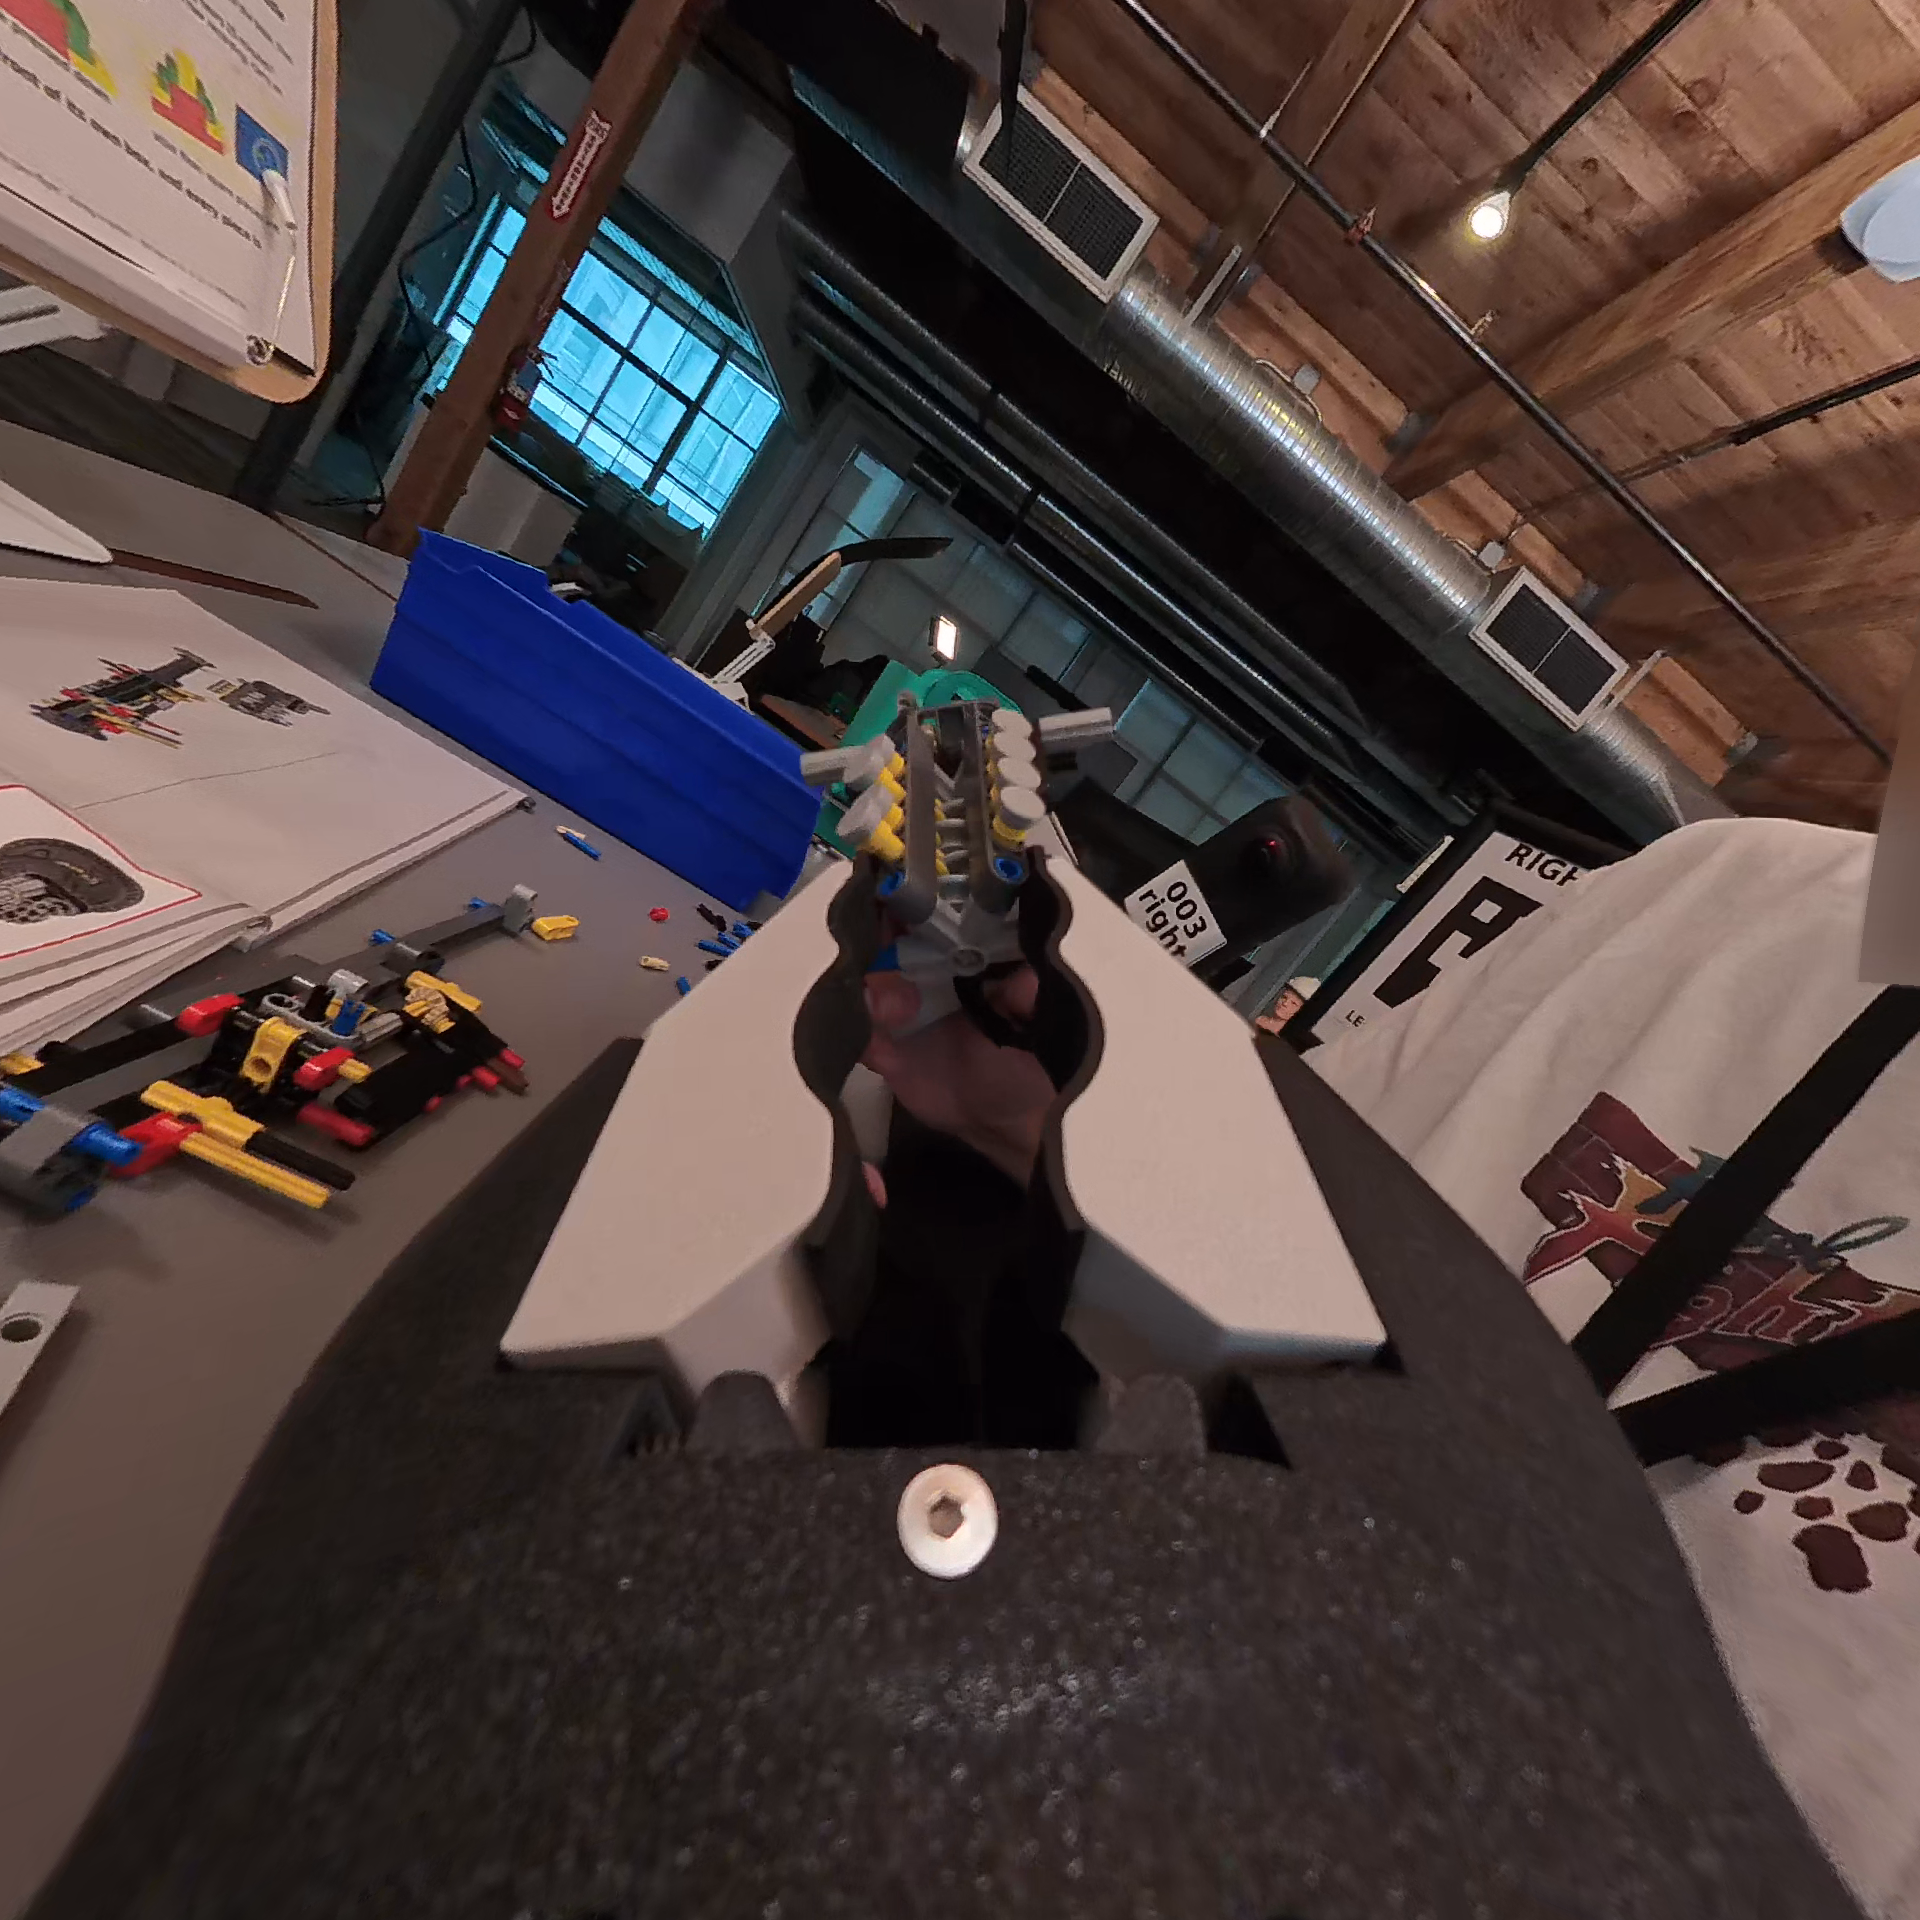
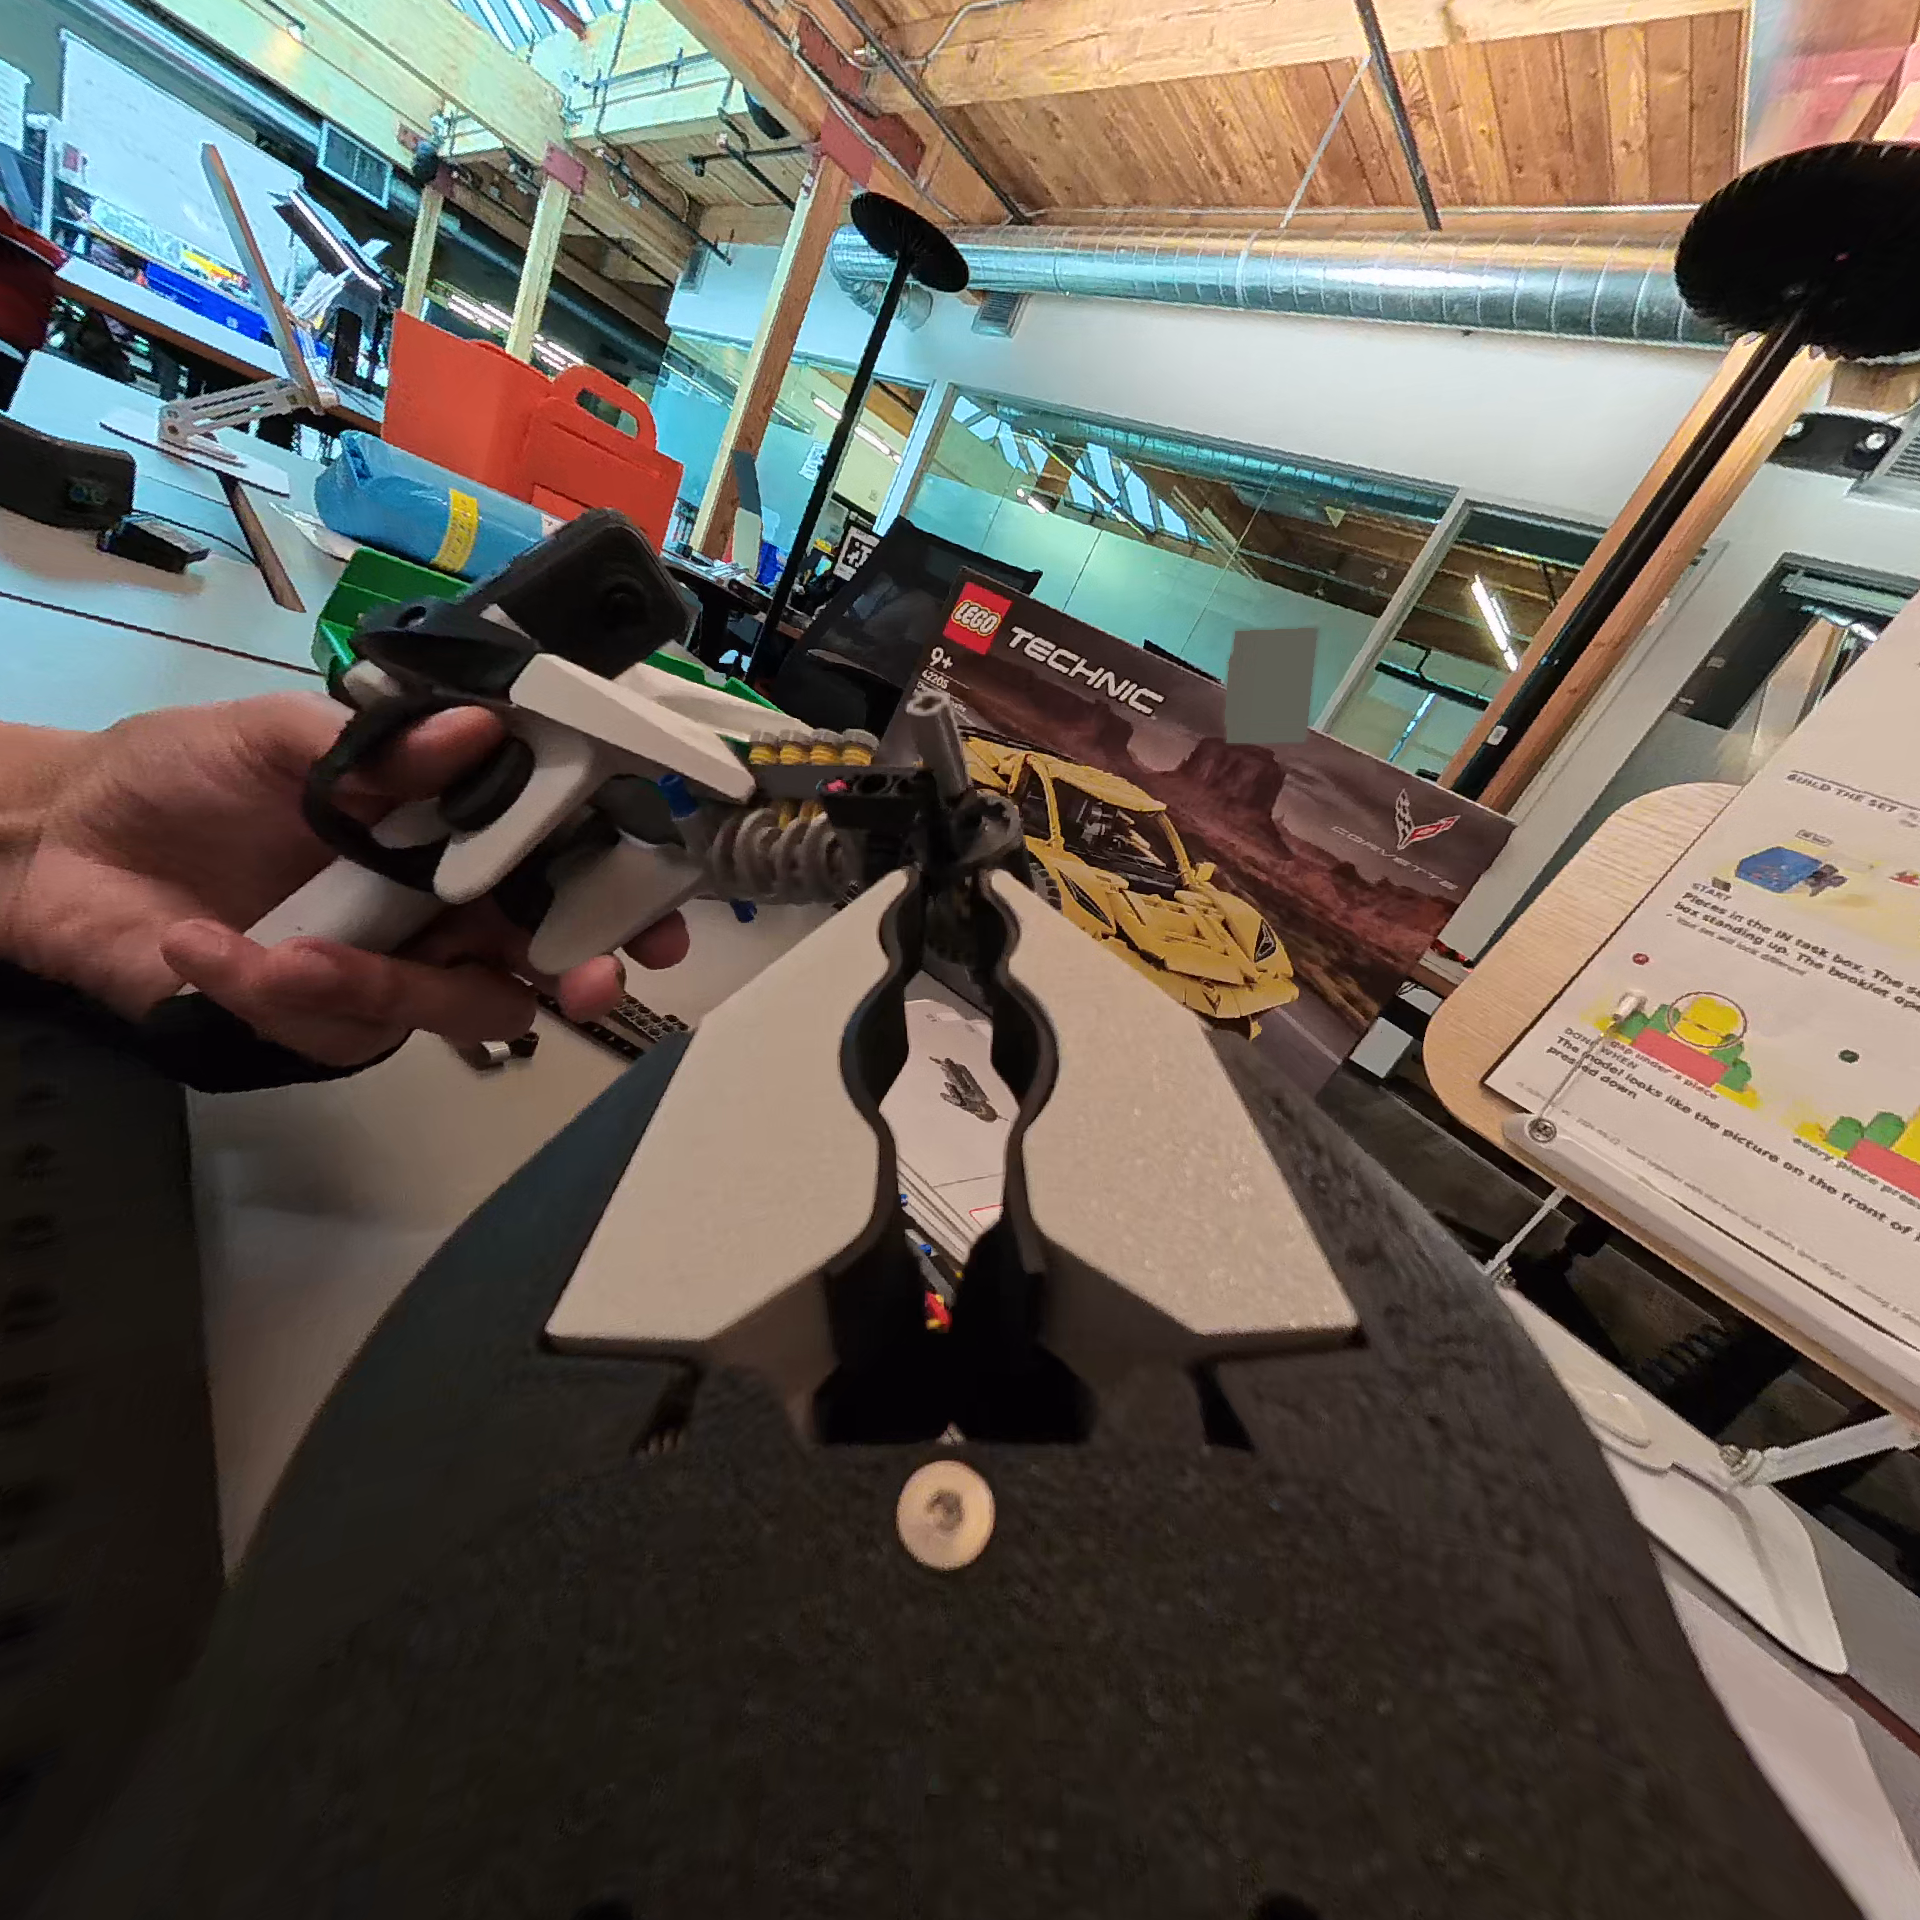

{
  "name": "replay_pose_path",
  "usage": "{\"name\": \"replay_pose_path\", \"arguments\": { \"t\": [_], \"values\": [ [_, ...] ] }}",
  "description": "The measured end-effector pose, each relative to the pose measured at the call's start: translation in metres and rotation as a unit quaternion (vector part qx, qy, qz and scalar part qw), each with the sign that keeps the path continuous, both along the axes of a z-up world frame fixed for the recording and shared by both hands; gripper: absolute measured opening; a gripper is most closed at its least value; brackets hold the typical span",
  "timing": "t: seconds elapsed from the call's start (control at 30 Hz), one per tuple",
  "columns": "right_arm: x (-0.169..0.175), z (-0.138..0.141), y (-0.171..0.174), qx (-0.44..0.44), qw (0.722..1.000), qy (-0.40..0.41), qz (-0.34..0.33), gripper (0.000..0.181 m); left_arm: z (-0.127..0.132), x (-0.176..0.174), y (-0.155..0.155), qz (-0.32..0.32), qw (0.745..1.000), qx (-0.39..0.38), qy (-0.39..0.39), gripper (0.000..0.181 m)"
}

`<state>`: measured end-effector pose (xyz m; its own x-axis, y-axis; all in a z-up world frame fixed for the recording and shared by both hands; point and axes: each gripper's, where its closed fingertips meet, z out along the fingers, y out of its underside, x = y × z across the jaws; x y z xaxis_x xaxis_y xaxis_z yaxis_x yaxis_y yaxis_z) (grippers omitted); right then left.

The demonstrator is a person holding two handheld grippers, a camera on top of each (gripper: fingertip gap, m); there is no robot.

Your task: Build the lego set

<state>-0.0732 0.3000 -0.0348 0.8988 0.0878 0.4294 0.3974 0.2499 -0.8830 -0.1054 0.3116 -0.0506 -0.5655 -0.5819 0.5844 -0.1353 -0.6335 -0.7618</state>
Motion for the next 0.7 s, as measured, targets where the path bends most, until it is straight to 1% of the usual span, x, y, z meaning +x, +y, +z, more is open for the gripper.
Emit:
{"name": "replay_pose_path", "arguments": {
  "t": [0.07,0.13,0.2,0.27,0.33,0.4,0.43,0.5,0.53,0.57,0.6,0.67,0.7],
  "values": [
    [-0.002,-0.005,0.001,-0.018,1.0,0.01,0.008,0.008,0.0,0.0,0.005,0.011,1.0,-0.002,-0.002,0.024],
    [-0.006,-0.007,-0.002,-0.036,0.999,0.015,0.035,0.008,0.001,-0.001,0.007,0.005,1.0,-0.012,-0.001,0.024],
    [-0.003,-0.005,-0.005,-0.047,0.997,0.027,0.05,0.011,-0.001,-0.001,0.008,0.01,1.0,-0.005,0.003,0.024],
    [-0.003,-0.002,-0.01,-0.058,0.994,0.052,0.08,0.019,-0.002,-0.001,0.008,0.015,1.0,0.001,0.003,0.024],
    [0.002,-0.006,-0.011,-0.088,0.988,0.089,0.086,0.03,-0.003,0.001,0.01,0.024,1.0,0.009,0.004,0.024],
    [0.002,-0.018,-0.008,-0.144,0.977,0.128,0.091,0.047,-0.002,0.001,0.01,0.034,0.999,0.022,-0.001,0.024],
    [0.002,-0.022,-0.007,-0.166,0.97,0.153,0.09,0.053,-0.002,0.001,0.01,0.039,0.999,0.029,-0.004,0.024],
    [-0.01,-0.028,-0.007,-0.199,0.956,0.182,0.12,0.068,-0.003,0.001,0.009,0.043,0.998,0.042,-0.003,0.024],
    [-0.016,-0.027,-0.007,-0.201,0.953,0.186,0.127,0.072,-0.004,0.002,0.007,0.041,0.998,0.045,-0.001,0.024],
    [-0.018,-0.025,-0.006,-0.192,0.956,0.181,0.125,0.078,-0.004,0.002,0.006,0.037,0.998,0.045,0.0,0.024],
    [-0.019,-0.021,-0.006,-0.175,0.963,0.165,0.117,0.08,-0.003,0.001,0.005,0.032,0.999,0.04,-0.003,0.024],
    [-0.012,-0.012,-0.005,-0.132,0.98,0.126,0.079,0.071,-0.002,0.0,0.006,0.029,0.999,0.033,-0.004,0.024],
    [-0.013,-0.012,-0.005,-0.128,0.983,0.108,0.071,0.069,-0.005,0.001,0.006,0.03,0.999,0.036,0.001,0.024]
  ]
}}
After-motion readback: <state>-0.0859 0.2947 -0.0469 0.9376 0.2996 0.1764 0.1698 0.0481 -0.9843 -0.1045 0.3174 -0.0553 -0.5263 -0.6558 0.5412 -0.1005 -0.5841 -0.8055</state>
